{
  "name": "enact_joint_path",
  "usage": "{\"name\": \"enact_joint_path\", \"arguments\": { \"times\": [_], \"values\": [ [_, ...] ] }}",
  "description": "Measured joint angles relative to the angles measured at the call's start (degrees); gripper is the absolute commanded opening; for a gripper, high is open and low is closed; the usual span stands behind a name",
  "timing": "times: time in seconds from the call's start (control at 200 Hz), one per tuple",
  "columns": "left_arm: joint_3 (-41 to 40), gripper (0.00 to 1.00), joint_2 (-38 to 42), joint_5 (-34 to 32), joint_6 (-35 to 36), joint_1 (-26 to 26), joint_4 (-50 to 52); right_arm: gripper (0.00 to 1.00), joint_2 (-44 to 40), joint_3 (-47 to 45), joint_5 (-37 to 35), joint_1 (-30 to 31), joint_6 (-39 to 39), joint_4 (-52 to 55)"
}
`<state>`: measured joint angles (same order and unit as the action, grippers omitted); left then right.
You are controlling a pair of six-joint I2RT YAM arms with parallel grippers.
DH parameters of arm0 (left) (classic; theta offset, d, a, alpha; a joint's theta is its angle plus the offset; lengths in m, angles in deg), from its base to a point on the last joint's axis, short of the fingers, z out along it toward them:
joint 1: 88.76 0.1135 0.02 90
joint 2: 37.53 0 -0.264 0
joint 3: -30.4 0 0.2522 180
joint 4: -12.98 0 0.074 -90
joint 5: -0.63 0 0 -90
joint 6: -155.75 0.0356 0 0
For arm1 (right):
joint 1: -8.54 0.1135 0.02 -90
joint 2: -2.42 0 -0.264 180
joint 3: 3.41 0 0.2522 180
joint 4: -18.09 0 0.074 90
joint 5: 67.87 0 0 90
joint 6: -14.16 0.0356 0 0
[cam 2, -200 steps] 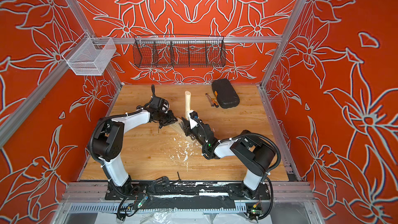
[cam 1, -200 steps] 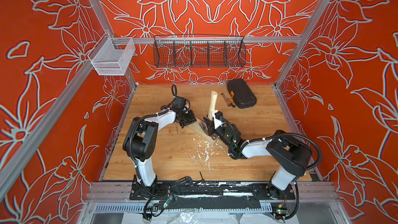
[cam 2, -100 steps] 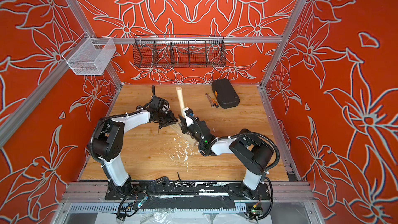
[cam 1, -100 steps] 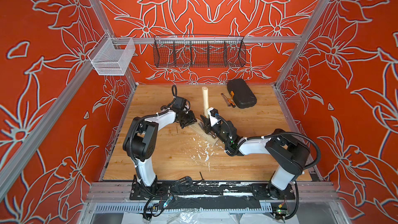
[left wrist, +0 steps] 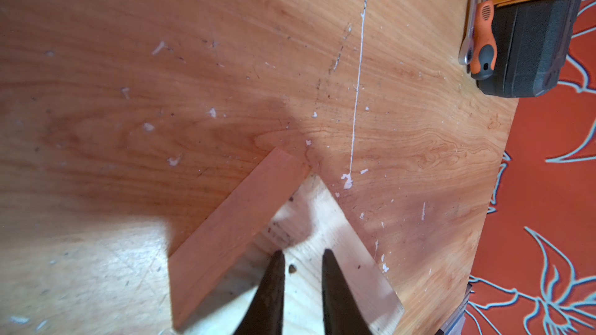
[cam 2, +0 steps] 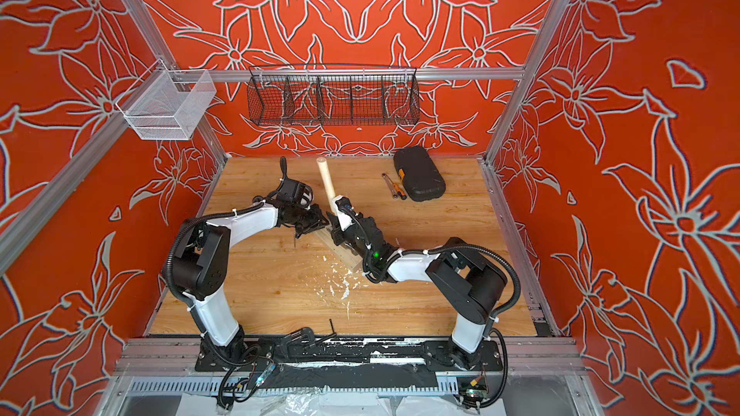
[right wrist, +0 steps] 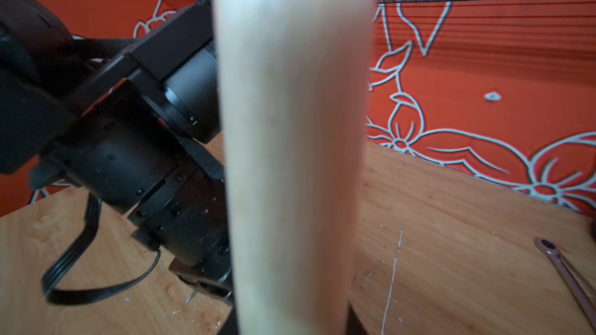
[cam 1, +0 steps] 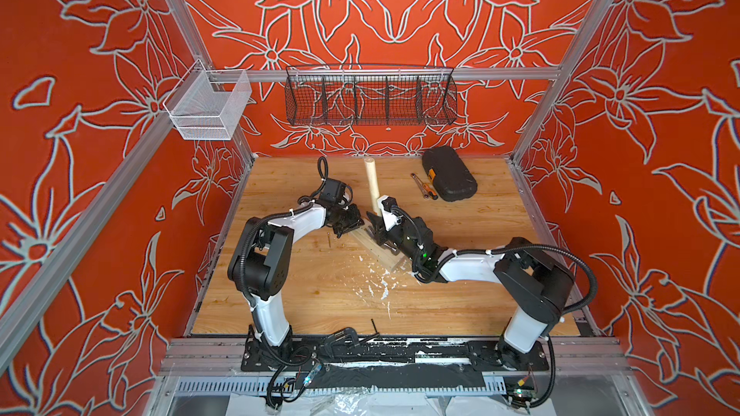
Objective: Use a claw hammer to pull out a nail
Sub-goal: Remove the nail from the mounting plate.
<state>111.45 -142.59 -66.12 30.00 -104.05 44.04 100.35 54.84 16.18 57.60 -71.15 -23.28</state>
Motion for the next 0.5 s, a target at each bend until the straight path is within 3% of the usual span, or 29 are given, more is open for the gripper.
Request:
{"name": "enact_joint_path", "arguments": {
  "times": [0.19,0.5],
  "values": [
    [0.0,0.22,0.0,0.4,-0.1,-0.1,0.0,0.00,-3.0,-3.4,0.1,0.1,0.3,0.0],
    [0.0,0.22,0.0,0.6,-0.1,-0.1,0.0,0.00,-2.0,-0.8,0.2,0.1,0.1,2.6]
  ]
}}
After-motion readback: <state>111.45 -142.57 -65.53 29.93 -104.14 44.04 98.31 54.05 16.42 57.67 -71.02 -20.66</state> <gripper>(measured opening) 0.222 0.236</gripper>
